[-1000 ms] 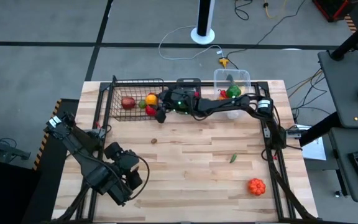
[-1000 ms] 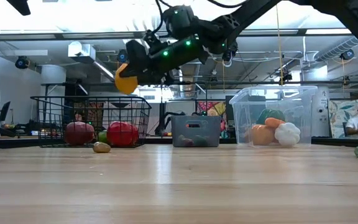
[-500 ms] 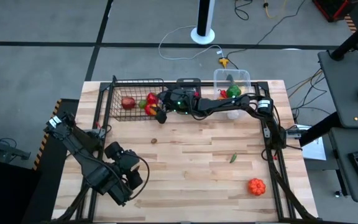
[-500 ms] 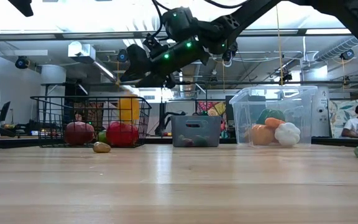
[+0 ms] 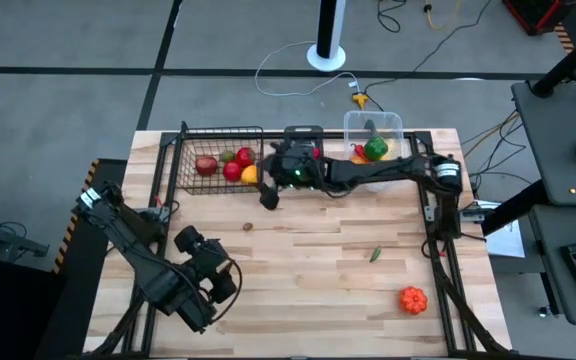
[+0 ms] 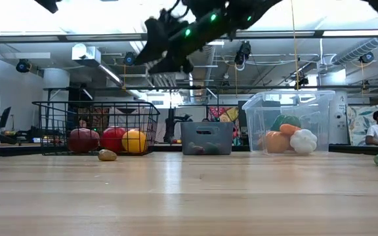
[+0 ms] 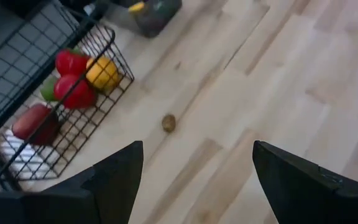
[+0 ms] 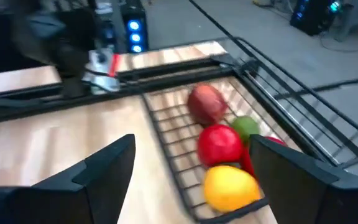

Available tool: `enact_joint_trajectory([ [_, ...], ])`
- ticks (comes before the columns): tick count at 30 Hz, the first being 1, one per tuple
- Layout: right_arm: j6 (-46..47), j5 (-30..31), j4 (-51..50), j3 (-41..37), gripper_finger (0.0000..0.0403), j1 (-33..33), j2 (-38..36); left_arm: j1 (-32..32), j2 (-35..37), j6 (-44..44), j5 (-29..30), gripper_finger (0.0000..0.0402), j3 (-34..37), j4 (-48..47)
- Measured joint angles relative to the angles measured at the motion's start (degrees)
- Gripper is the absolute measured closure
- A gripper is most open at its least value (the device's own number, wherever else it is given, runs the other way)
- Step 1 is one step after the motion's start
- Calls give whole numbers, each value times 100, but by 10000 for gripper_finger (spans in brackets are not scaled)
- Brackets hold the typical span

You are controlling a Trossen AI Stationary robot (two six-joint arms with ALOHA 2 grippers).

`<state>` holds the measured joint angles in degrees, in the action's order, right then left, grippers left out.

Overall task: Sort produce into baskets
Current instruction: Put the kiwi into the black bin

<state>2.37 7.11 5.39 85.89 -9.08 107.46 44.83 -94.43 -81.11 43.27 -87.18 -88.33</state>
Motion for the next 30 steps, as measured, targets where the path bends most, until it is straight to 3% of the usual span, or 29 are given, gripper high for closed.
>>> enact_joint_trajectory([
  [8, -87, 315, 139, -1376, 107, 792, -1445, -120, -446, 211, 455, 118, 0, 529],
  [18, 401, 889, 99, -2986, 108, 1450, -3040, -644, -972, 2511, -10, 119, 2, 2503],
  [24, 597, 1013, 149, -3457, 110, 1686, -3684, -937, -1078, 3063, -69, 119, 7, 2786],
  [30, 691, 1274, 151, -3635, 110, 1940, -3871, -1044, -1076, 3369, -36, 119, 48, 2880],
])
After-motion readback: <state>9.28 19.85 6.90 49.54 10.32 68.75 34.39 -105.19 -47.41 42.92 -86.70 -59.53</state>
